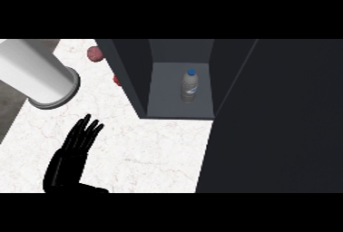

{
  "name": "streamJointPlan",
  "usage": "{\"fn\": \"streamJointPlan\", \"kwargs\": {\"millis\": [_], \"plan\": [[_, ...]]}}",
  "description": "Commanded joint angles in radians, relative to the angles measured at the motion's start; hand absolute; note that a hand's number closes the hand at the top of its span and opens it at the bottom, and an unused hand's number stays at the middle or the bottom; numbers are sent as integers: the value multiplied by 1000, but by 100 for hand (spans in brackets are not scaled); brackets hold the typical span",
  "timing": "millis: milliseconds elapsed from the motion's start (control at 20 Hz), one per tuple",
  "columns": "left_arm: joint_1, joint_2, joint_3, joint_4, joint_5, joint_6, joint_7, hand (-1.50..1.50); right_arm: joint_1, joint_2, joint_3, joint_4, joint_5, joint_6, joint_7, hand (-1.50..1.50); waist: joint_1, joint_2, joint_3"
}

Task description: Pick up the bottled water, place it into the cabinet and close the cabinet

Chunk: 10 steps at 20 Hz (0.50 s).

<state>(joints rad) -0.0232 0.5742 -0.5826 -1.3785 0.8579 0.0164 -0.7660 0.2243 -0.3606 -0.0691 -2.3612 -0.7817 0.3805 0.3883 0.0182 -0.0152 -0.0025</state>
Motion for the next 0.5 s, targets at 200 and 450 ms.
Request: {"fn": "streamJointPlan", "kwargs": {"millis": [200,450], "plan": [[119,168,74,-101,-16,-17,-41,-150,-110,4,228,-227,201,-151,105,150,5,0,-3],[184,237,105,-185,4,-49,-54,-150,-236,47,390,-170,265,-246,114,150,13,-7,-4]]}}
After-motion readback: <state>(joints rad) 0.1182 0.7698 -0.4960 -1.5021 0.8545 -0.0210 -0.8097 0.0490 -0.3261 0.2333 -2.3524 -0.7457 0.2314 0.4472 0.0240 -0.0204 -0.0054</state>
